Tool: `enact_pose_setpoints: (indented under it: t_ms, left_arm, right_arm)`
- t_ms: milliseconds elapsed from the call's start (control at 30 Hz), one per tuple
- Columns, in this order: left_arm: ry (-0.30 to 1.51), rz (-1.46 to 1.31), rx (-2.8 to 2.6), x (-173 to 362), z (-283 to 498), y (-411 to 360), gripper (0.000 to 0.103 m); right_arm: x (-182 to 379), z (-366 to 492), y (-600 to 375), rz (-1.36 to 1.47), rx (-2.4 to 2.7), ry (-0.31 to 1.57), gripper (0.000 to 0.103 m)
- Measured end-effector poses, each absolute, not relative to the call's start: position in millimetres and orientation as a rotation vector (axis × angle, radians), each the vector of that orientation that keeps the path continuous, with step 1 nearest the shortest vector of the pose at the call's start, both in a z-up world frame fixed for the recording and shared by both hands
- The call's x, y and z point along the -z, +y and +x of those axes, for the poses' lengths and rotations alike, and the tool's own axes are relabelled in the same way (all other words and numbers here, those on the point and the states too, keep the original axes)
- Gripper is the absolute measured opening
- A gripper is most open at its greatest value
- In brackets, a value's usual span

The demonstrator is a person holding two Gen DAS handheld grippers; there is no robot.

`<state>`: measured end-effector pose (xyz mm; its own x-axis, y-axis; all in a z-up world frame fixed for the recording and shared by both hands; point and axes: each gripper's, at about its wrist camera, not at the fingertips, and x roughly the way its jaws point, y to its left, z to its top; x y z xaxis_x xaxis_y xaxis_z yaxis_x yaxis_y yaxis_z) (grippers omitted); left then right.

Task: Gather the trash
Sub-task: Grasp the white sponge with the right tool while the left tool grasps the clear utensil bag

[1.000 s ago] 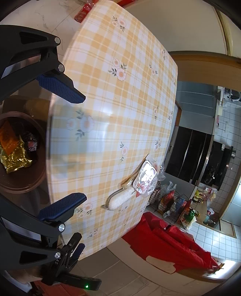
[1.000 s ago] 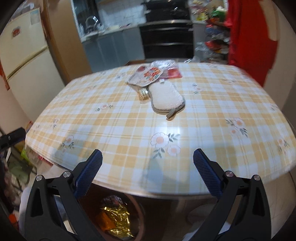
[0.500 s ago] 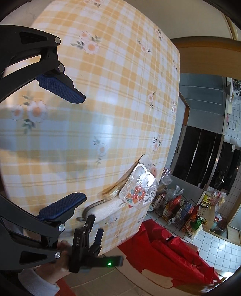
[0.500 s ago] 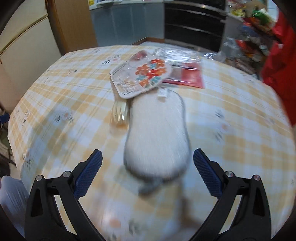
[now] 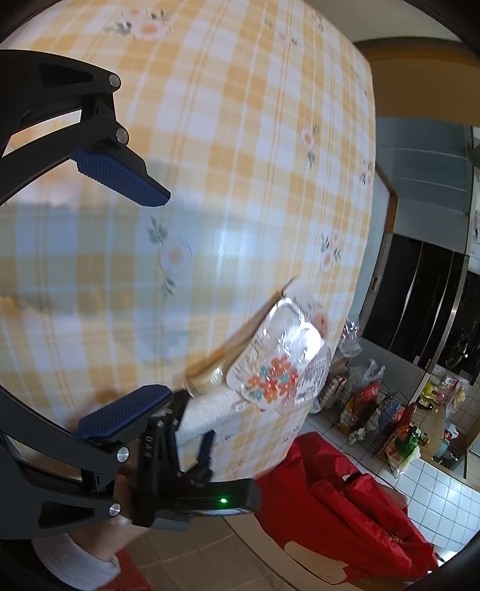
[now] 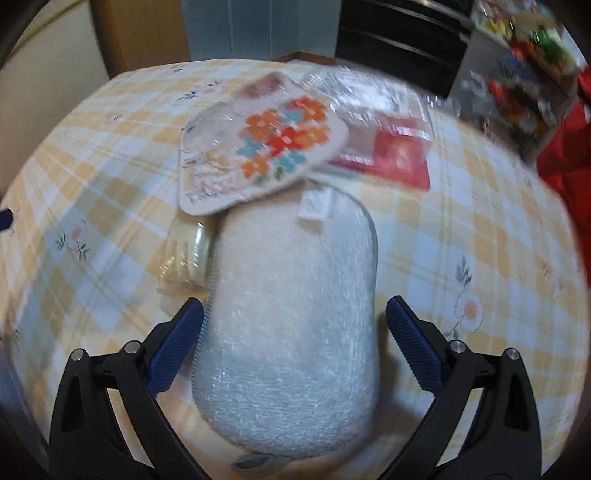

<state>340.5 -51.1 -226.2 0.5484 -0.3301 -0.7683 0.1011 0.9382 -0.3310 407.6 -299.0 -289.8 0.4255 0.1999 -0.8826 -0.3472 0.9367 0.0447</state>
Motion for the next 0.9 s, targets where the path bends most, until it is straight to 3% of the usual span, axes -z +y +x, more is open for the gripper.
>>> enact_pose_setpoints:
  t_ms: [33,233,667,700,733,800,900]
  left_arm:
    - [0.965,-0.269,0.269,228,345,-57,0.093]
    - [1.039,-0.307,0.339,250,379,-98,0.073]
    - [1.065,-0.151,0.265,281,428,-182,0.058]
    - [1.069,-0.126,0.257,280,431,-184,0.039]
    - [1.08,-0.106,0.249,280,431,-185,0.028]
    - [1.093,-0.096,0.267,277,427,-182,0.022]
    - [1.104,-0.052,0.292,273,410,-173,0.022]
  right_arm:
    - [289,406,-302,-0.153,-0.337,1.072,0.089]
    - [283,392,-323,-0.063,-0.338,1.075,0.088]
    - [256,343,-388,0.096,-0.24,1.0,0.088]
    - [256,339,-388,0.101,-0.237,0.997,0.088]
    - [255,336,-388,0.109,-0.233,0.994,0.088]
    - [251,331,-390,0.131,-0.231,0.985,0.088]
    - [246,321,-390,0.168,-0.229,0.97,0.088]
